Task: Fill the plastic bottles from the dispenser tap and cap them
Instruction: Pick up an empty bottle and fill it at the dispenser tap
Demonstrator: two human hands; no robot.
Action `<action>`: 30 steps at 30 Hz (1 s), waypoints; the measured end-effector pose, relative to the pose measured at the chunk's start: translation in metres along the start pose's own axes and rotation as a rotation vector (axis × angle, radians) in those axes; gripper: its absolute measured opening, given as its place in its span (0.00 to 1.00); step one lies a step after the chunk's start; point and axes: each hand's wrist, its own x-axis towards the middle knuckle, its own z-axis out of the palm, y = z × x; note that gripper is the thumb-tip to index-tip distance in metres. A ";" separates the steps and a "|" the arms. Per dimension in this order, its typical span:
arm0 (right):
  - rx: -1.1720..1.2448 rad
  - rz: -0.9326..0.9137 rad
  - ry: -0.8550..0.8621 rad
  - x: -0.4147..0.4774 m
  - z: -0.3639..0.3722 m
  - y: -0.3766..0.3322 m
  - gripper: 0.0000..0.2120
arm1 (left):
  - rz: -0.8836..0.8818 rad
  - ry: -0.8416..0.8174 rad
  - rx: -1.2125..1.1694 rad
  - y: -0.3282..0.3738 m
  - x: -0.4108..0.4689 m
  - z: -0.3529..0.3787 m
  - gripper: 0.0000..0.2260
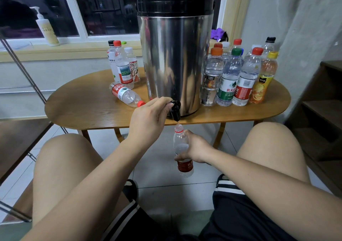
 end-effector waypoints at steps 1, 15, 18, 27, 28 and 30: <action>0.001 -0.001 0.001 0.000 0.000 0.000 0.43 | 0.001 -0.001 -0.004 0.000 0.000 0.000 0.09; 0.027 0.005 -0.011 0.000 0.000 0.000 0.42 | -0.011 0.002 -0.015 -0.002 0.000 0.002 0.09; 0.029 0.002 -0.010 0.000 0.000 0.000 0.43 | -0.009 0.003 -0.018 -0.002 0.000 0.002 0.09; 0.030 0.018 -0.006 0.002 0.002 0.000 0.42 | -0.015 -0.005 -0.037 -0.003 0.000 0.002 0.08; 0.033 0.019 -0.009 0.002 0.001 0.000 0.42 | -0.017 -0.007 -0.039 -0.003 0.000 0.002 0.08; 0.035 0.018 -0.015 0.001 0.000 -0.001 0.42 | -0.018 -0.008 -0.039 -0.003 0.000 0.002 0.08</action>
